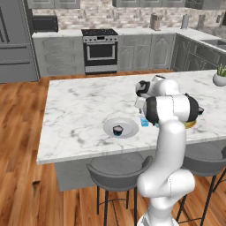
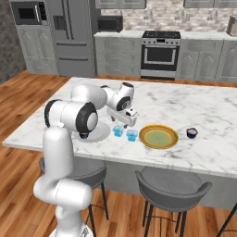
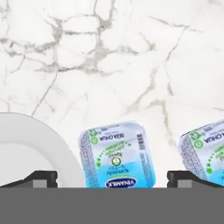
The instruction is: Place two yogurt containers on each plate.
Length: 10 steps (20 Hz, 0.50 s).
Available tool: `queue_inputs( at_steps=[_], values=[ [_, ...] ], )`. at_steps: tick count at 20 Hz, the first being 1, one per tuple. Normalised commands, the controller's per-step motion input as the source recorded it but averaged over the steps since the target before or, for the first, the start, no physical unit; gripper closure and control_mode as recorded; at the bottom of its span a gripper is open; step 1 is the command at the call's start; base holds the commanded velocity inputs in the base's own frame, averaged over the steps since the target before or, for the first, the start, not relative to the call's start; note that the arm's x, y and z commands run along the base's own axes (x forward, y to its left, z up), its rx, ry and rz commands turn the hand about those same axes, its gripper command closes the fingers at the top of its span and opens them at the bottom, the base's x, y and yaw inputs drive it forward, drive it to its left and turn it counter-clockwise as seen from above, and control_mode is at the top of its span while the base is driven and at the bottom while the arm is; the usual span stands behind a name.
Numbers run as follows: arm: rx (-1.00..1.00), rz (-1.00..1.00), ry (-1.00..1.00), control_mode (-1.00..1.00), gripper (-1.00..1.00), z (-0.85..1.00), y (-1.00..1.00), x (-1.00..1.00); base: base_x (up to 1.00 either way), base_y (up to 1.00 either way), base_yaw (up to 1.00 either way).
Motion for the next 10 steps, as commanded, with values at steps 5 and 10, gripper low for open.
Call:
queue_inputs(
  at_steps=[5, 10],
  values=[
    [-0.02, 0.01, 0.09, -1.00, -1.00, -0.21, 0.00, 0.19, 0.00, 0.00, 0.00],
    [-0.07, 0.00, 0.13, -1.00, -1.00, -0.24, 0.00, 0.10, 0.00, 0.00, 0.00]
  ],
)
